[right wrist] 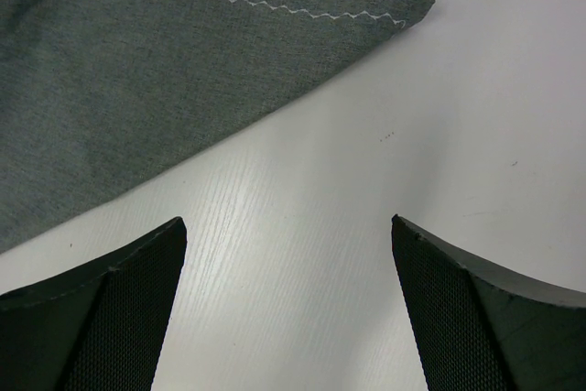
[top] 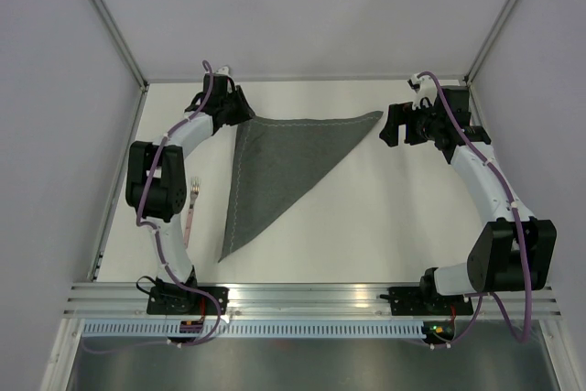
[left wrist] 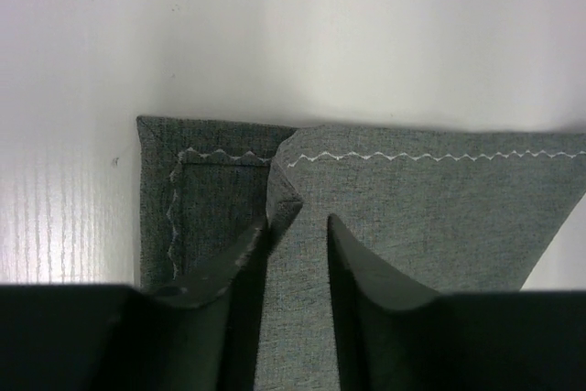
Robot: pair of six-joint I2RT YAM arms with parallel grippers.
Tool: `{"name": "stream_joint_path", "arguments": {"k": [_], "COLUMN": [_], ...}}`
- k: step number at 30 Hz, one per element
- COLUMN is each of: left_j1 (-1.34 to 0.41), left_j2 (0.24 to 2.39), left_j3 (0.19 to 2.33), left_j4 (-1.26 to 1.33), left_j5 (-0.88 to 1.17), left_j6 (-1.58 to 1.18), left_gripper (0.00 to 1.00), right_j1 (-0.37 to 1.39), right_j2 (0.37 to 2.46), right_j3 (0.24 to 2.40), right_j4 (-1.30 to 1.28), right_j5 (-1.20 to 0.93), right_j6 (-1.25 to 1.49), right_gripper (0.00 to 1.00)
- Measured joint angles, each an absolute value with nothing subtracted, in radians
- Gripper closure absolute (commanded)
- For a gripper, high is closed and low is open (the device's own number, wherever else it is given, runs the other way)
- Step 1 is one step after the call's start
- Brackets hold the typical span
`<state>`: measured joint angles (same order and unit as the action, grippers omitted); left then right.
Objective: Fold the napkin, place the utensils inside, and roll it up
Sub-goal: Fold the napkin, then grab a utensil with the left arm
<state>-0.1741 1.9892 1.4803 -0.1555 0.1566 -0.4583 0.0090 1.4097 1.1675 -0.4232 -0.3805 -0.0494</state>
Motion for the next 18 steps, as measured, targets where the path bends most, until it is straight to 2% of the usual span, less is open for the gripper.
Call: {"name": "stream_joint_path", "arguments": {"k": [1, 3, 4, 6, 13, 16, 18], "left_j1": [-0.174, -0.174, -0.174, -0.174, -0.158, -0.143, -0.135], "left_j2": [1.989, 1.989, 1.989, 1.988, 1.89, 1.786, 1.694], "left_j3": [1.48, 1.48, 1.48, 1.48, 1.376, 1.292, 1.213], "left_j4": [-0.155, -0.155, -0.155, -0.155, -0.17, -0.199, -0.222], "left_j5": [0.15, 0.131, 0.121, 0.099, -0.018, -0.085, -0.134], "left_j6": [-0.458, -0.455, -0.455, -0.454, -0.453, -0.455, -0.463], "left_gripper": [0.48, 0.41, 0.33, 0.28, 0.24, 0.26, 0.31], "right_j1": [0.009, 0.009, 0.009, 0.009, 0.009, 0.009, 0.009], "right_j2": [1.41, 1.41, 1.41, 1.41, 1.41, 1.41, 1.41], "right_j3": [1.168, 1.168, 1.168, 1.168, 1.168, 1.168, 1.168], "right_j4": [-0.424, -0.425, -0.426, -0.427, -0.428, -0.432, -0.437], "right_j5": [-0.384, -0.387, -0.388, -0.389, -0.4, -0.41, -0.416], "right_j6": [-0.049, -0.049, -0.049, -0.049, -0.049, -0.049, -0.049], "right_gripper": [0.03, 0.03, 0.03, 0.03, 0.03, 0.03, 0.03]}}
